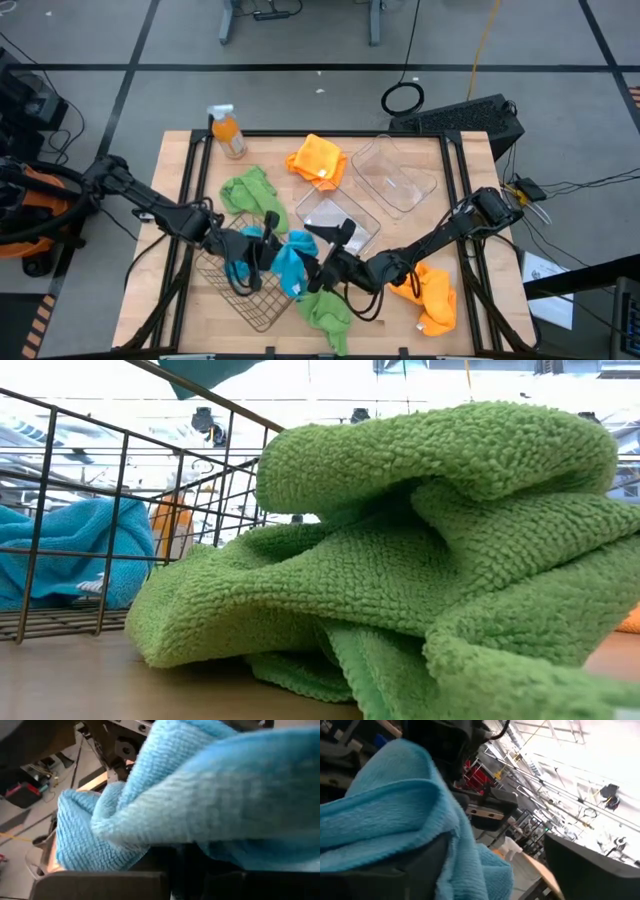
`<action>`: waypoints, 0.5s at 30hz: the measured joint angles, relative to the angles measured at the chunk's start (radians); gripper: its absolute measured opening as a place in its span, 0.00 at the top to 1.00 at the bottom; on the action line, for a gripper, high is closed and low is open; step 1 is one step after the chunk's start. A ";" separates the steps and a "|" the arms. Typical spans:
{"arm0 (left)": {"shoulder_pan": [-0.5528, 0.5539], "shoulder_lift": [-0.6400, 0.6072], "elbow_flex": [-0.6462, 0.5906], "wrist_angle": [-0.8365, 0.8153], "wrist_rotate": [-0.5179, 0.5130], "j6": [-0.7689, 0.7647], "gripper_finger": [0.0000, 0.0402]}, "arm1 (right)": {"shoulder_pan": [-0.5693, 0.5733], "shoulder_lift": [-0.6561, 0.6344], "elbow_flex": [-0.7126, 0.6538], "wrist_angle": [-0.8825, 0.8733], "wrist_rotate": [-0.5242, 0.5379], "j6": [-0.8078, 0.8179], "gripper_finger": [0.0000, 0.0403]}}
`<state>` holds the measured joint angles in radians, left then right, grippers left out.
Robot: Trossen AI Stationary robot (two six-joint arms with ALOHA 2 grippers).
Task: Sort microfiber towel by color & place in baskets
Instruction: Put the blue microfiber towel into the wire basket
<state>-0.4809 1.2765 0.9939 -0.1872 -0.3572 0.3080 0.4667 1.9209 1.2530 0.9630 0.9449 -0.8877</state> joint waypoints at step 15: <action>-0.116 -0.003 -0.001 0.060 -0.158 0.148 0.94 | 0.001 -0.003 0.005 -0.104 -0.024 0.275 0.20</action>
<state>-0.5966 1.2739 0.9928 -0.1268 -0.5149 0.4557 0.4680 1.9182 1.2575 0.8591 0.9206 -0.6122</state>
